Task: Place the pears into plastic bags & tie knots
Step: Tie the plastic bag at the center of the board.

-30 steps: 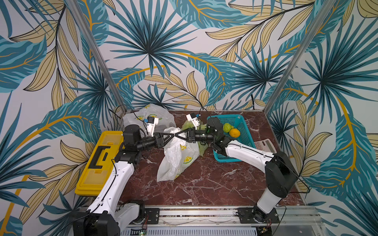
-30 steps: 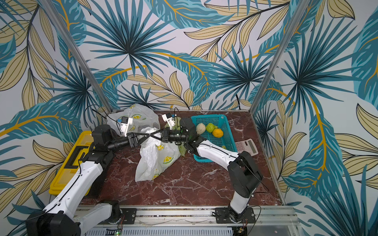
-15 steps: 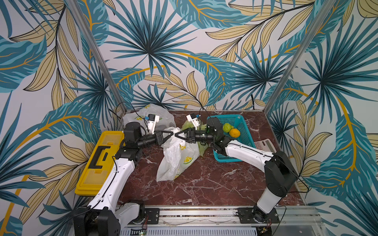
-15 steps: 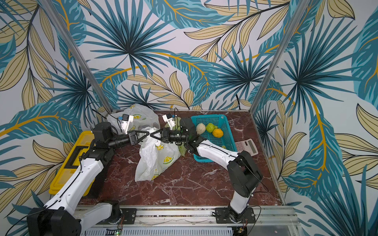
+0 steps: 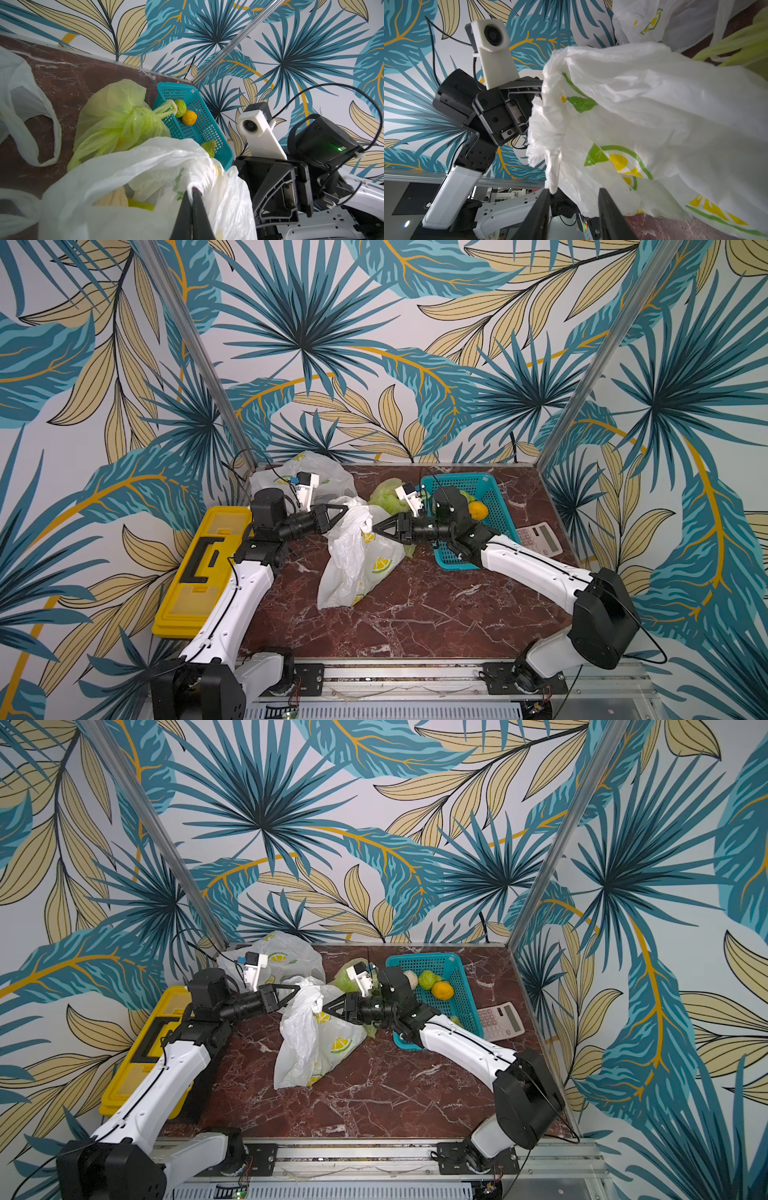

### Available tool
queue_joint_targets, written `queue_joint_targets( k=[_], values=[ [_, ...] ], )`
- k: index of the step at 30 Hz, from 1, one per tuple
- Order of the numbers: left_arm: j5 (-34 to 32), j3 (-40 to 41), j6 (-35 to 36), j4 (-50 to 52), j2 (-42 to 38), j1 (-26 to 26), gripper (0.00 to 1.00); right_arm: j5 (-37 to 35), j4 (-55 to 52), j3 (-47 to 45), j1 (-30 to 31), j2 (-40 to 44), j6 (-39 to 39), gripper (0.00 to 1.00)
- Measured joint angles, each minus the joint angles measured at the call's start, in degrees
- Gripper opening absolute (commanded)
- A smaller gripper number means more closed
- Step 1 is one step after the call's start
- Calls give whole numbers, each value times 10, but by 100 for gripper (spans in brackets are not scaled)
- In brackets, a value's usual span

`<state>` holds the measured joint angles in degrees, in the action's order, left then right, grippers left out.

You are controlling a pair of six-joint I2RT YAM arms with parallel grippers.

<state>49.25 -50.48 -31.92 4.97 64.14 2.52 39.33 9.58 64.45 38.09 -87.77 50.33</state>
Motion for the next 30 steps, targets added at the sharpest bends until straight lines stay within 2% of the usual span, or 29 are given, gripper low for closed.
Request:
queue_joint_targets(
  k=[5,11,20,22,24,30],
  values=[
    [-2,7,-2,0,-2,0,0,-8,-3,26,13,-3,1,41],
    [-4,9,-7,0,-4,0,0,-21,2,56,17,-41,11,20],
    [-7,9,-10,0,-6,0,0,-41,-3,56,21,-67,20,20],
    [-8,9,-11,0,-6,0,0,-46,6,53,21,-67,28,26],
    [-9,9,-11,0,-6,0,0,-52,15,48,21,-67,37,28],
    [-21,15,-18,0,-8,0,0,-63,45,29,24,-67,63,12]
  ],
)
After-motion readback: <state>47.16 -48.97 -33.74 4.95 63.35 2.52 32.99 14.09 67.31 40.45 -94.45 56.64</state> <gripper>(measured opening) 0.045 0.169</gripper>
